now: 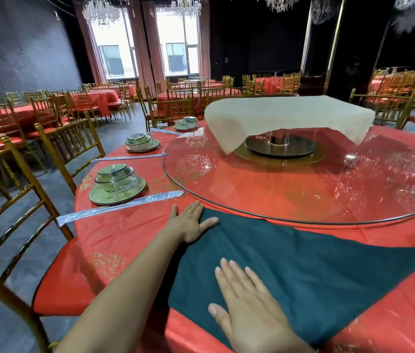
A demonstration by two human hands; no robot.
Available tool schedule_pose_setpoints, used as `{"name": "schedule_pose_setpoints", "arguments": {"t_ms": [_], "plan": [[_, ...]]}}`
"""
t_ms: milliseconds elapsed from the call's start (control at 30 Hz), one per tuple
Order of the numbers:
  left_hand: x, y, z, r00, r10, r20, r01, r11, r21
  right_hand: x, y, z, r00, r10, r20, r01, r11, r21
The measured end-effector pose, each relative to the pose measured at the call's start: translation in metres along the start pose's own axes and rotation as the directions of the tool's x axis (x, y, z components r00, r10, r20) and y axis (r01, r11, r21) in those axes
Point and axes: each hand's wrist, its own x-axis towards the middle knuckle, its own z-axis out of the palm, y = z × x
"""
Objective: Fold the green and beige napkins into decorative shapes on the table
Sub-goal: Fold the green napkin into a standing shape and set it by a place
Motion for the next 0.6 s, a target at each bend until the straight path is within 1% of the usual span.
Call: {"name": "schedule_pose_setpoints", "arguments": {"t_ms": [67,133,200,233,300,367,433,500,533,567,600], "plan": [[-0.002,-0.001,-0.002,1.0,0.003,0.025,-0.003,1.0,0.016,-0.001,-0.002,-0.005,1.0,0.024,-0.018,-0.025,1.0,-0.007],[-0.012,0.003,-0.009,0.999,0.054,0.009,-0.054,0.998,0.031,-0.004,-0.004,-0.007,0.999,0.035,-0.013,-0.035,0.999,-0.012],[-0.036,0.014,-0.013,0.981,0.173,-0.092,-0.174,0.985,-0.006,-0.004,-0.004,-0.008,0.999,0.035,-0.02,-0.035,0.999,-0.01],[-0.055,0.022,-0.013,0.962,0.236,-0.14,-0.246,0.967,-0.058,-0.005,-0.004,-0.008,0.999,0.035,-0.013,-0.036,0.999,-0.012],[-0.097,0.036,-0.002,0.931,0.327,-0.163,-0.351,0.924,-0.151,-0.005,-0.007,-0.008,0.999,0.048,0.003,-0.048,0.999,-0.013],[-0.132,0.043,0.015,0.939,0.323,-0.115,-0.337,0.931,-0.142,-0.005,-0.004,-0.007,0.999,0.035,-0.013,-0.035,0.999,0.019],[-0.143,0.042,0.028,0.95,0.292,-0.112,-0.304,0.945,-0.119,-0.009,-0.008,-0.013,0.998,0.044,0.037,-0.046,0.998,0.044],[-0.142,0.04,0.033,0.952,0.282,-0.119,-0.295,0.95,-0.106,-0.007,-0.002,-0.016,0.999,-0.002,-0.049,0.003,1.0,0.013],[-0.142,0.041,0.033,0.951,0.284,-0.121,-0.295,0.951,-0.093,-0.008,0.0,-0.022,1.0,-0.006,-0.021,0.006,1.0,-0.022],[-0.142,0.042,0.032,0.95,0.288,-0.121,-0.299,0.951,-0.077,-0.009,0.002,-0.025,0.998,-0.014,-0.061,0.01,0.999,-0.054],[-0.142,0.043,0.033,0.949,0.293,-0.121,-0.302,0.951,-0.067,-0.012,0.006,-0.023,0.999,0.001,-0.051,-0.003,1.0,-0.031]]}}
